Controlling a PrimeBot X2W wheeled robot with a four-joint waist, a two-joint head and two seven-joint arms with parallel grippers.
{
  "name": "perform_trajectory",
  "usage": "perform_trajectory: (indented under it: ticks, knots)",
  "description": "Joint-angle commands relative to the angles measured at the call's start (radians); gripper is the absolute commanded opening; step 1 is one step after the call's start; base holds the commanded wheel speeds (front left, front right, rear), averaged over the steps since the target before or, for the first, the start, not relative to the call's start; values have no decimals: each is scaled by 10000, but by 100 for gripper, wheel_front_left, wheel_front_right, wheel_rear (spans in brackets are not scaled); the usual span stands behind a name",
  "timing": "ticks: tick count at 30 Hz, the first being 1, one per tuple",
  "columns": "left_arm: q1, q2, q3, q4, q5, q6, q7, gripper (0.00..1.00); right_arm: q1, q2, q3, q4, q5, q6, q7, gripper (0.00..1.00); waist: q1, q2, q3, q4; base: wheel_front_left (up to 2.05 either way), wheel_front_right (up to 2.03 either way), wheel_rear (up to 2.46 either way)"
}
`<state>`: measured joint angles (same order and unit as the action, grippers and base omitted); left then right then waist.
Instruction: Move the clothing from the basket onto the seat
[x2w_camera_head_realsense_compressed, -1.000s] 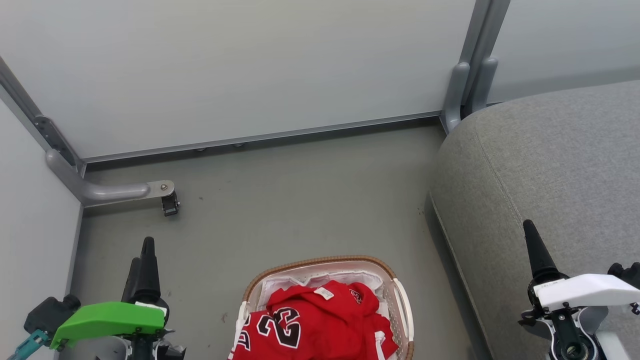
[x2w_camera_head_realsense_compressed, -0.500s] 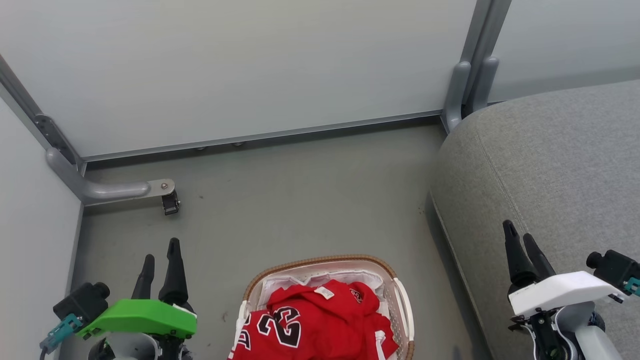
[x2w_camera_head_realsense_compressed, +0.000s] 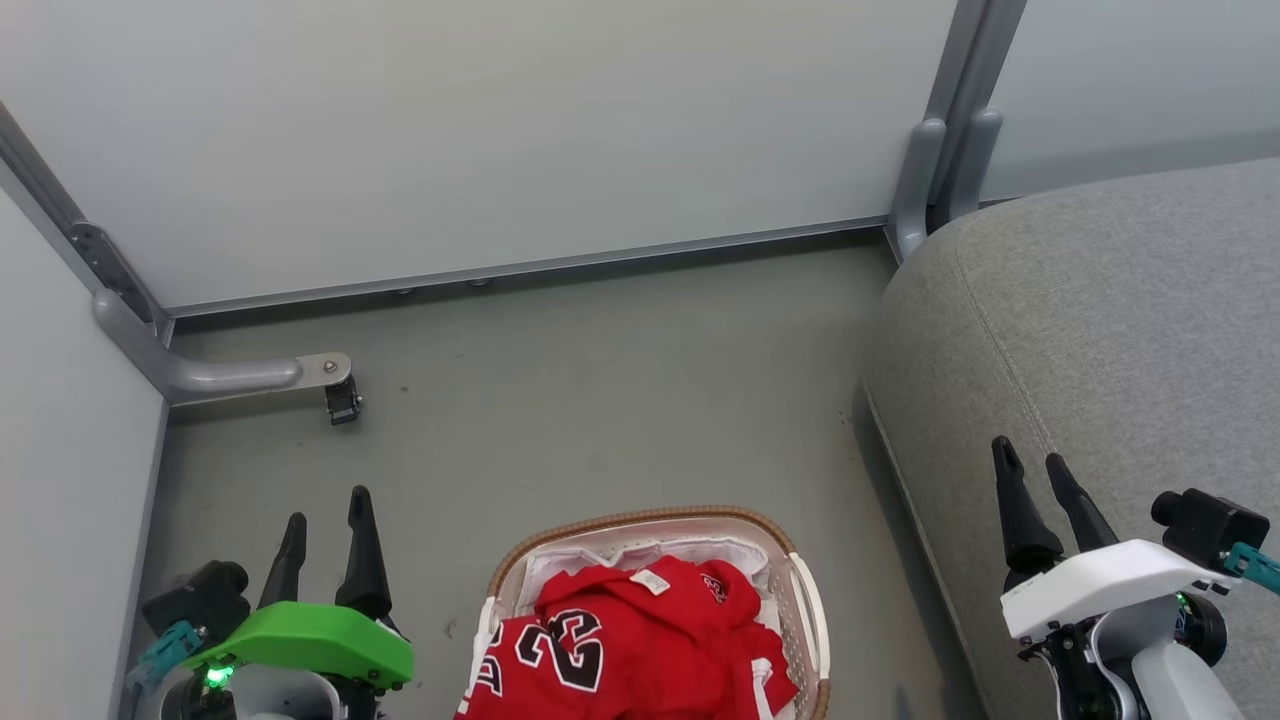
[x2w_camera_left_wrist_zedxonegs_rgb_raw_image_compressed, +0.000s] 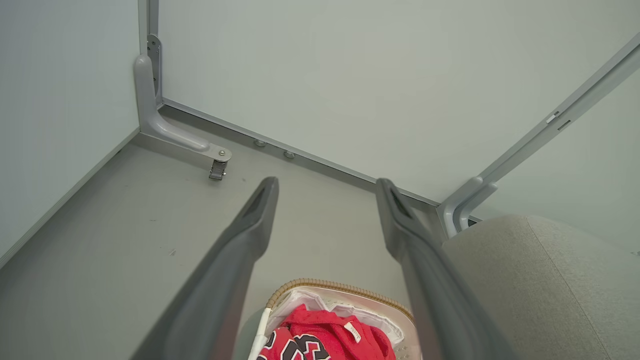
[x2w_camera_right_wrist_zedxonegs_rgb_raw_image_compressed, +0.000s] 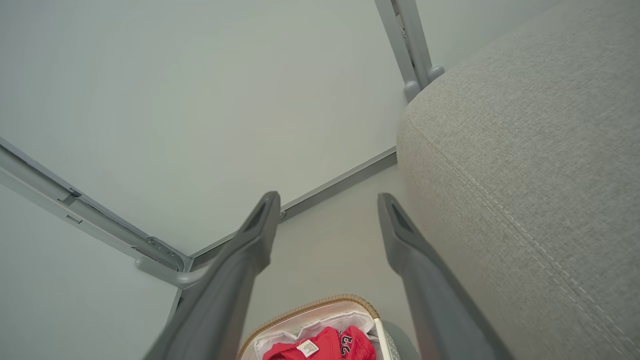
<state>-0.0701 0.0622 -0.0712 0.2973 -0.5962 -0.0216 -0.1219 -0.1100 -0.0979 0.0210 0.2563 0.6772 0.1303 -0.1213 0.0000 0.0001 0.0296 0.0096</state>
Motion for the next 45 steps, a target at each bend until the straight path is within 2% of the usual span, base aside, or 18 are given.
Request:
perform_trajectory:
  ticks: [1, 28, 45]
  knots:
    - [12, 121, -67, -67, 361, 70, -93, 100, -160, -80, 27, -56, -331, 4, -106, 100, 0, -1, 8, 6, 0, 0, 0]
    - [303, 104, -270, -10, 2884, 477, -774, 100, -37, -55, 196, 262, -3090, 4, -768, 100, 0, -1, 83, 24, 0, 0, 0]
    - [657, -10, -178, 61, 4250, 250, -1107, 100, 202, 59, 147, 568, -4406, 4, -1126, 100, 0, -1, 55, 38, 0, 0, 0]
